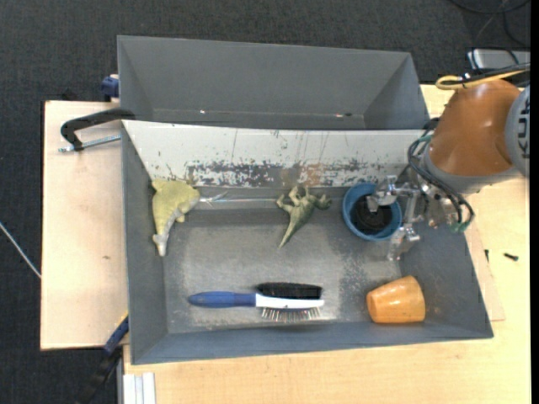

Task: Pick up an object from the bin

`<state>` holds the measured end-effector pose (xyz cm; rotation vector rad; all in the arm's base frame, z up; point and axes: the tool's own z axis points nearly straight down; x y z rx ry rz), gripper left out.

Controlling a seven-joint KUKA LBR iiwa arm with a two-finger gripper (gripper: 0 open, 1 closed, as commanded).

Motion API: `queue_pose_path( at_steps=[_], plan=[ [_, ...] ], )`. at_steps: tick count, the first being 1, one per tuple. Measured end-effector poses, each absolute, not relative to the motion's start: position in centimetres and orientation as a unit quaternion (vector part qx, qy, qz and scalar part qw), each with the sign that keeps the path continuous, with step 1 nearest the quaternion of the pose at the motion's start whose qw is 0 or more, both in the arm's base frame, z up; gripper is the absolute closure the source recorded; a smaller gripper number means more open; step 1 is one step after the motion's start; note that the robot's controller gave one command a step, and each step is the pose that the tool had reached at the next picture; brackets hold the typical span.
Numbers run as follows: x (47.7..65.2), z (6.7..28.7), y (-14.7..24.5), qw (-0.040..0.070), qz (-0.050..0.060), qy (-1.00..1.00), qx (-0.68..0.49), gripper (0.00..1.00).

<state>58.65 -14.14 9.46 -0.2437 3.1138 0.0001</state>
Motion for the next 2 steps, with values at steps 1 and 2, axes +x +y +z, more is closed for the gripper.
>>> queue_pose_path(
  at_steps=[1,2],
  plan=[
    [58.4,9.4,-14.2,0.004,0.000,0.997,-0.079,1.00],
    [58.4,24.0,-11.6,0.008,-0.001,0.997,-0.083,1.00]
  ],
)
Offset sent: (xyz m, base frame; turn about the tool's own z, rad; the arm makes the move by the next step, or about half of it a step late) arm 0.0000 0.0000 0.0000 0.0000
